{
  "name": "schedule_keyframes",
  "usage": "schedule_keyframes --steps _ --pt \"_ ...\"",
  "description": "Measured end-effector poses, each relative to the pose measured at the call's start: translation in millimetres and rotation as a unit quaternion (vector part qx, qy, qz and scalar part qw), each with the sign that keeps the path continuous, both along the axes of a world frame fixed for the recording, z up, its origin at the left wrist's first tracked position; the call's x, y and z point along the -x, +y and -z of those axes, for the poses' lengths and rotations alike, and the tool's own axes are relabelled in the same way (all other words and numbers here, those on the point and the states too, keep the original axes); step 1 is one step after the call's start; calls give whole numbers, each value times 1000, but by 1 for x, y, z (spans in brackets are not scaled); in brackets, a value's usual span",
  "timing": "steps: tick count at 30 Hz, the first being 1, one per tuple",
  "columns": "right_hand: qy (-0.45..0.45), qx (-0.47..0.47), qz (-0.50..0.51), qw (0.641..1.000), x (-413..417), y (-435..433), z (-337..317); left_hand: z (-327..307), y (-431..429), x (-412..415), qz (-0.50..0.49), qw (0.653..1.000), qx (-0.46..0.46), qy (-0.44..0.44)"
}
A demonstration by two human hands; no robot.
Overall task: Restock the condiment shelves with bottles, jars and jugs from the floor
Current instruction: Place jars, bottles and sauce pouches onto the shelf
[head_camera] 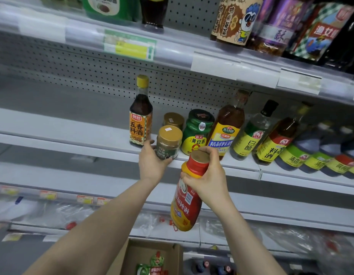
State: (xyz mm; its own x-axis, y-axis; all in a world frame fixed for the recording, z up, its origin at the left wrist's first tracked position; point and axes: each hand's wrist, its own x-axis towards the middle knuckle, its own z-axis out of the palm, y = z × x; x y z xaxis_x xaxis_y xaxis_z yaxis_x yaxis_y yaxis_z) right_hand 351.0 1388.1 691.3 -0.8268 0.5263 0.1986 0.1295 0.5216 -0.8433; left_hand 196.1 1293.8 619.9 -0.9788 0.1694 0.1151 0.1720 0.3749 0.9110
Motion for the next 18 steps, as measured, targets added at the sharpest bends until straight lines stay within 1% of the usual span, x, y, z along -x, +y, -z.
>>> schedule_keyframes --steps 2,4,9,12,15,18 --pt "-1 0 2 1000 -1 0 0 -2 6 -4 -28 999 37 27" --pt "-2 1 6 1000 -2 0 -1 -4 9 -6 -36 997 61 35" --pt "-1 4 14 1000 -9 3 -2 -4 10 2 0 995 92 46" --pt "4 3 12 1000 -13 5 -1 -7 12 3 -21 995 92 30" --pt "5 7 10 1000 -17 5 1 -11 21 -3 -44 993 110 7" --pt "4 13 8 1000 -19 7 0 -15 27 -3 -44 994 103 -10"
